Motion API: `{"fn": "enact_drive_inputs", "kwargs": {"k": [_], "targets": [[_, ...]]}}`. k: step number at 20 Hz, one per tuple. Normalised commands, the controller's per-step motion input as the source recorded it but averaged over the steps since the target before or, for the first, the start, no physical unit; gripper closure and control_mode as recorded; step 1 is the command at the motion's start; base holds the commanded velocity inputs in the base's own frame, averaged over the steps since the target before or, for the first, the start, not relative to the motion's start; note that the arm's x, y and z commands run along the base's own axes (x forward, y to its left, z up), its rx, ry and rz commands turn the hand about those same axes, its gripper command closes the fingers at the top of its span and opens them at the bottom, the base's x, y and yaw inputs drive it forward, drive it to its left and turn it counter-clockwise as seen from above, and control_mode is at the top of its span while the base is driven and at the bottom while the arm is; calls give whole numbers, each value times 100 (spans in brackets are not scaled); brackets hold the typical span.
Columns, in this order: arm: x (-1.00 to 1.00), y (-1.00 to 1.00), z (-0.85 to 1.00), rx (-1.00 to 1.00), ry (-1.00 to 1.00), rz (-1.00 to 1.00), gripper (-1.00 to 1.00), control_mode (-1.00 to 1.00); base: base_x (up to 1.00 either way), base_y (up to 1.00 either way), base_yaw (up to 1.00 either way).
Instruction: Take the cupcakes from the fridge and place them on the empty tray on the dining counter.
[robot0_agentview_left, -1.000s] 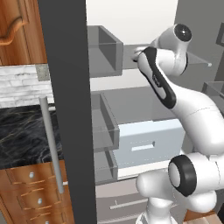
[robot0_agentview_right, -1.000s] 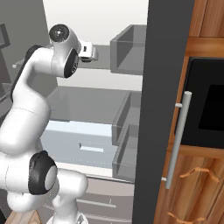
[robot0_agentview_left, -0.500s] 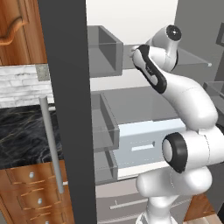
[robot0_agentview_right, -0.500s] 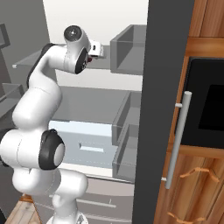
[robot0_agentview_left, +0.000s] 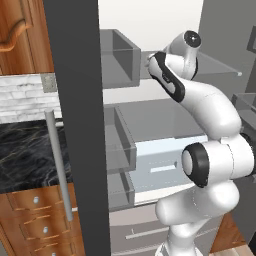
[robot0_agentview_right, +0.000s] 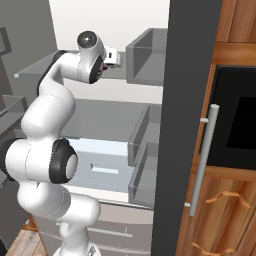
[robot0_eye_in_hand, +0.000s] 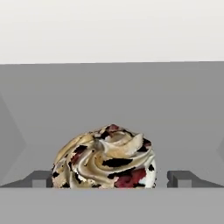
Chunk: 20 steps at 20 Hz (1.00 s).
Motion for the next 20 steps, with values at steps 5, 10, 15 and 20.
{"fn": "enact_drive_inputs", "kwargs": {"k": [5, 10, 15, 20], "targets": [[30, 0, -11, 0, -5, 0, 100, -100, 0, 0, 0], [-21, 0, -8, 0, -3, 0, 100, -100, 0, 0, 0], [-100, 0, -2, -1, 0, 0, 100, -100, 0, 0, 0], [-100, 0, 33, -5, -7, 0, 100, -100, 0, 0, 0]]}}
